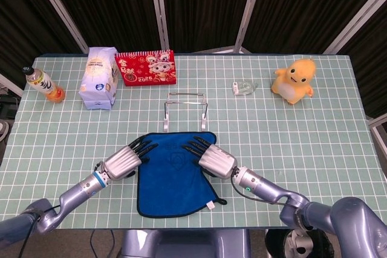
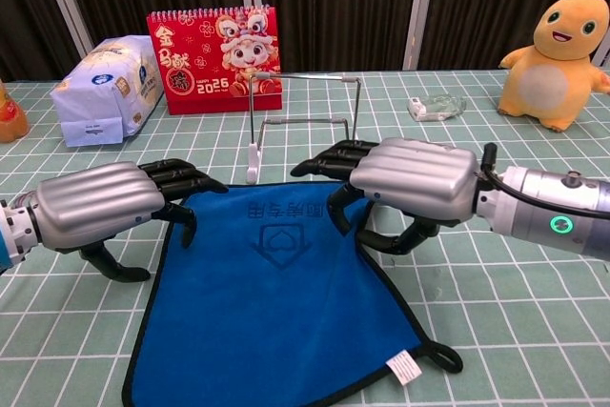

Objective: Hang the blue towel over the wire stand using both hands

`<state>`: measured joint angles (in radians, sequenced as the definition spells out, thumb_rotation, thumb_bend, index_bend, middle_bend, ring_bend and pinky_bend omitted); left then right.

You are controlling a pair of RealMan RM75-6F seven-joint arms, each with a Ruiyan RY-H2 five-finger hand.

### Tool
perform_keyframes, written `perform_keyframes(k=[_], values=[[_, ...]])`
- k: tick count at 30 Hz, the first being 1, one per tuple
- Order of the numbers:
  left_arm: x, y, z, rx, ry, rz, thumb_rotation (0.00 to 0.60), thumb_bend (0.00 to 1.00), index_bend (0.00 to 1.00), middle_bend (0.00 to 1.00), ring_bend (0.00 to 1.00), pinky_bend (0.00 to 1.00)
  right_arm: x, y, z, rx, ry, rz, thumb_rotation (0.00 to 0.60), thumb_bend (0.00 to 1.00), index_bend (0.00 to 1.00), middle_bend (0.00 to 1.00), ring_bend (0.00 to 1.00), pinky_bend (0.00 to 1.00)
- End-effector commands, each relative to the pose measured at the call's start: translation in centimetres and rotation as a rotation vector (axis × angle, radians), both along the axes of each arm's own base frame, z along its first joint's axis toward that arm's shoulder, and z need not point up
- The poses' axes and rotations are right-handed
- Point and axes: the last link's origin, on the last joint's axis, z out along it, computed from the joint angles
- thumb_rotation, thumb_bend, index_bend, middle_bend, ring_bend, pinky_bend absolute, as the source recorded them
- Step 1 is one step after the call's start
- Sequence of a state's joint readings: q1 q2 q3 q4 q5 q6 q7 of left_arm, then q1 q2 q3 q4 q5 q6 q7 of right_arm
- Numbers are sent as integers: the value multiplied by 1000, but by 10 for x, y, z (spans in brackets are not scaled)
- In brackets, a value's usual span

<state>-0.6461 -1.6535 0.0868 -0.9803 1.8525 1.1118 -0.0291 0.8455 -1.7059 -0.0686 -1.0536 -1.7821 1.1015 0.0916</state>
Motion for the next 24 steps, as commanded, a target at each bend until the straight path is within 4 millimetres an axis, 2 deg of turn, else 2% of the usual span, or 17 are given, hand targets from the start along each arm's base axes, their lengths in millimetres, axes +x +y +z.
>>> perform_keyframes(k=[1,14,21,24], values=[[3,0,-5,-6,3,-8,600,230,429,0,0,0,-1,0,0,0,3,0,600,593,649,33,0,0],[13,2,-16,-13,0,-23,600,249,431,0,0,0,-1,1,1,3,-3,3,600,596,649,37,0,0],[15,1,-16,-17,-2,-24,600,366,475,0,0,0,-2,2,1,2,-2,7,600,594,650,37,0,0],[16,1,-16,-19,-5,-23,600,425,525,0,0,0,-2,2,2,1,-3,7,600,594,650,37,0,0]])
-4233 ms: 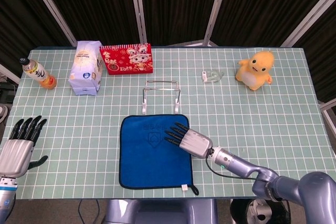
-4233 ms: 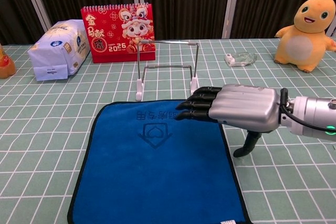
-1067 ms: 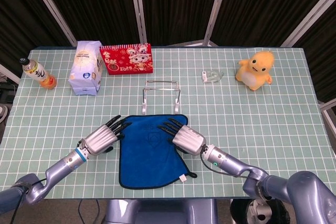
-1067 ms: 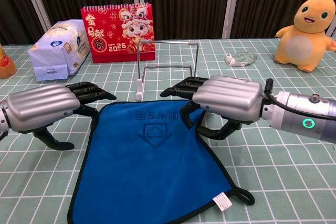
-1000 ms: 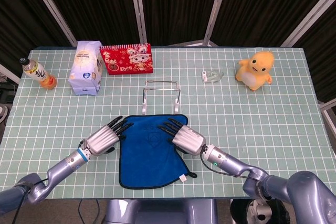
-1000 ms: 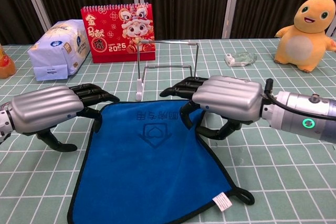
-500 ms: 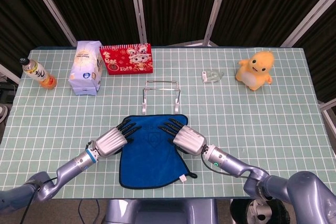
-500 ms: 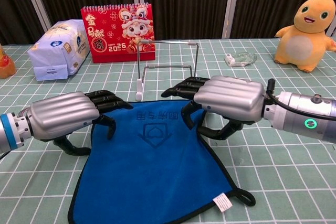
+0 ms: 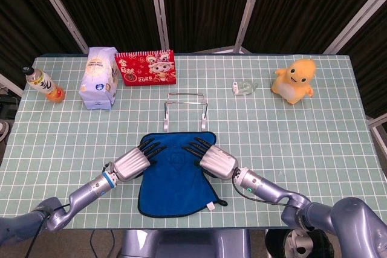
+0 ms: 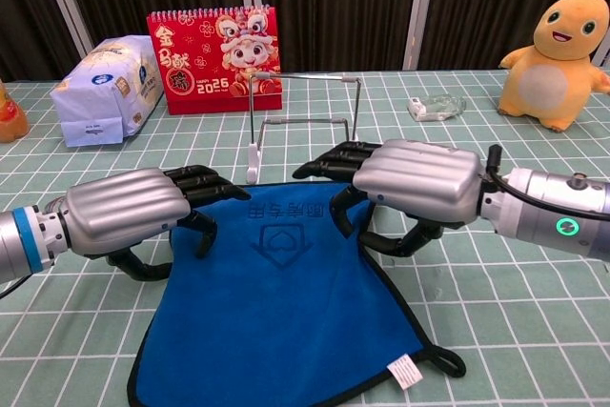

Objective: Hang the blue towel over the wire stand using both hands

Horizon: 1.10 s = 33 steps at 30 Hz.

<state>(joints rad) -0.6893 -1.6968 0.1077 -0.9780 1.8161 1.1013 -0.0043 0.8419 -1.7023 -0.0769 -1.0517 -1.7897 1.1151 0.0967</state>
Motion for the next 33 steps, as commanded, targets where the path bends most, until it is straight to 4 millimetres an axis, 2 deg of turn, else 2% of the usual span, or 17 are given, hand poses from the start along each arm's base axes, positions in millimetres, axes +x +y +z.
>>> perform_keyframes(k=[1,5,15,21,33], values=[[1,0,0,-1,-3,0,600,445,557,0,0,0,0,0,0,-1,-1,1,600,593,650,37,0,0],[2,-1,1,1,-21,7,600,496,650,0,0,0,1,0,2,-4,-7,3,600,593,650,36,0,0],[12,3,16,39,-138,38,600,501,765,0,0,0,13,-2,25,-39,-74,13,600,594,651,39,0,0],[28,8,40,100,-254,26,600,502,791,0,0,0,28,-5,49,-75,-145,8,600,594,652,43,0,0],[69,34,100,245,-448,69,600,502,803,0,0,0,81,-22,101,-165,-273,8,600,593,653,45,0,0]])
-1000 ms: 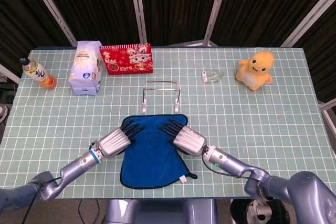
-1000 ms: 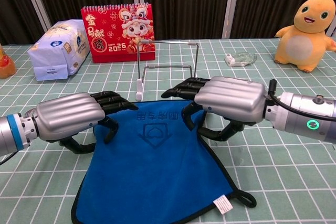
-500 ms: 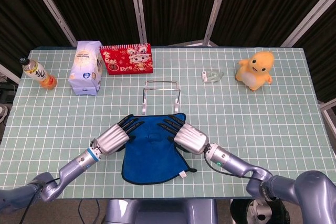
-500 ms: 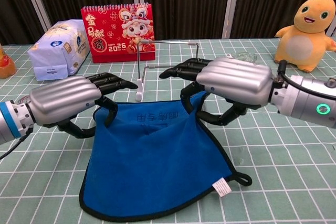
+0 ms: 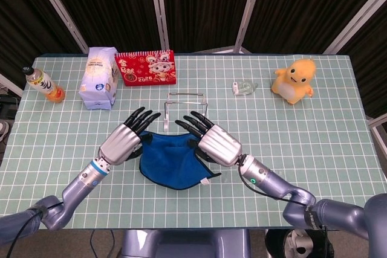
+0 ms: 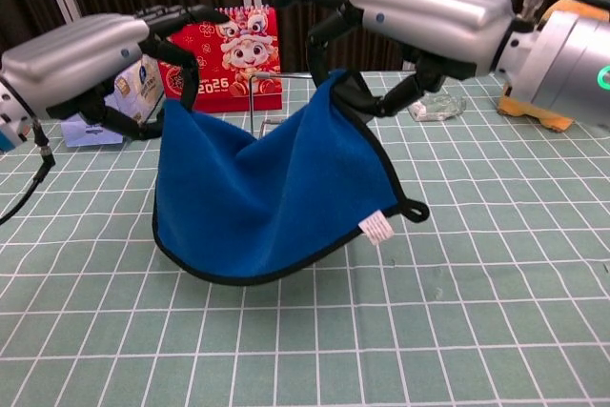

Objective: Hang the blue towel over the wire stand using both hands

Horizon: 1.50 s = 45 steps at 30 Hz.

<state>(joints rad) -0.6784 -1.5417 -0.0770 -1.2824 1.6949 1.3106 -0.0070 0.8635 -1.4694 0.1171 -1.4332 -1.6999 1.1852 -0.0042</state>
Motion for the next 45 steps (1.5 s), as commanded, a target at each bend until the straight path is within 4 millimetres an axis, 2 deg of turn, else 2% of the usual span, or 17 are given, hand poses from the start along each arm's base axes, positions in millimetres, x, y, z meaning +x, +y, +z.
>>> perform_keyframes(k=[1,12,20,27,38,45], values=[[13,13,21,46,-43,21,600,501,802,0,0,0,14,-8,15,-36,-12,-5,600,593,653,45,0,0],[40,48,46,105,-74,67,600,502,802,0,0,0,29,-47,36,-88,-76,-127,600,592,654,51,0,0],[58,73,53,152,-73,78,600,502,802,0,0,0,41,-78,40,-138,-90,-181,600,592,654,55,0,0],[69,85,55,176,-97,83,600,503,802,0,0,0,47,-100,37,-152,-103,-235,600,590,654,59,0,0],[92,101,82,255,-140,65,600,503,802,0,0,0,71,-132,57,-194,-151,-267,600,588,655,64,0,0],[93,110,81,257,-120,100,600,503,803,0,0,0,65,-145,60,-201,-148,-302,600,588,656,65,0,0]])
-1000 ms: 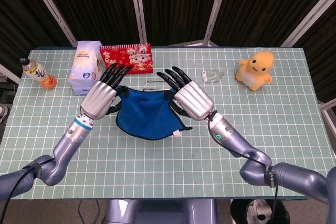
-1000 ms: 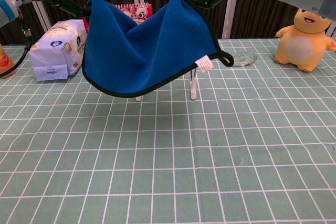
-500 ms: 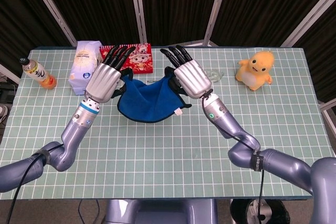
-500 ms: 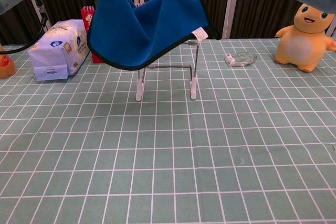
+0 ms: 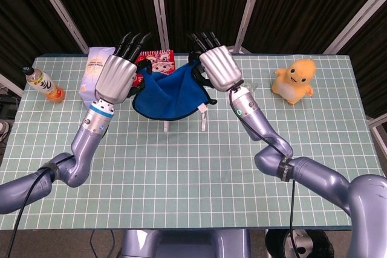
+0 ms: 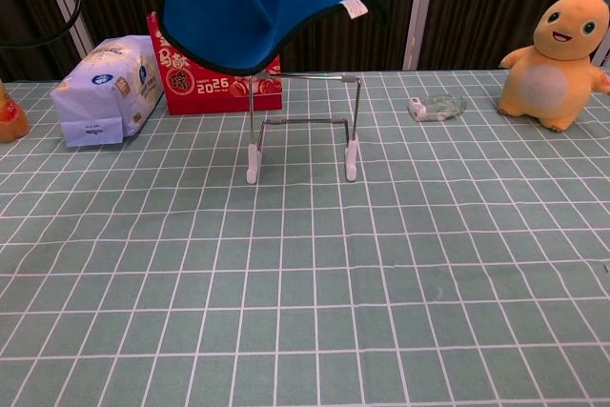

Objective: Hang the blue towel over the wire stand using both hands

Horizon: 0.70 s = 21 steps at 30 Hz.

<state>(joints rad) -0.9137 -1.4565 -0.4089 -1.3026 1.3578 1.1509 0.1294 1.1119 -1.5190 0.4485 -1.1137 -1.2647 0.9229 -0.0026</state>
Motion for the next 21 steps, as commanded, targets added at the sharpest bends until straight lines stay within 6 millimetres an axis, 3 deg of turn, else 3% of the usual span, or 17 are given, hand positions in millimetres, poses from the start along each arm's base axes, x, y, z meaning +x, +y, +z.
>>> perform_keyframes(k=[1,21], values=[[-1,4,-4,-15,-2,15,600,504,803,0,0,0,-5,-4,-1,7,-1,-16,600,588,656,65,0,0],[-46,15,-58,-135,20,140,600,505,803,0,0,0,-69,-6,-40,80,66,-114,600,588,656,64,0,0]])
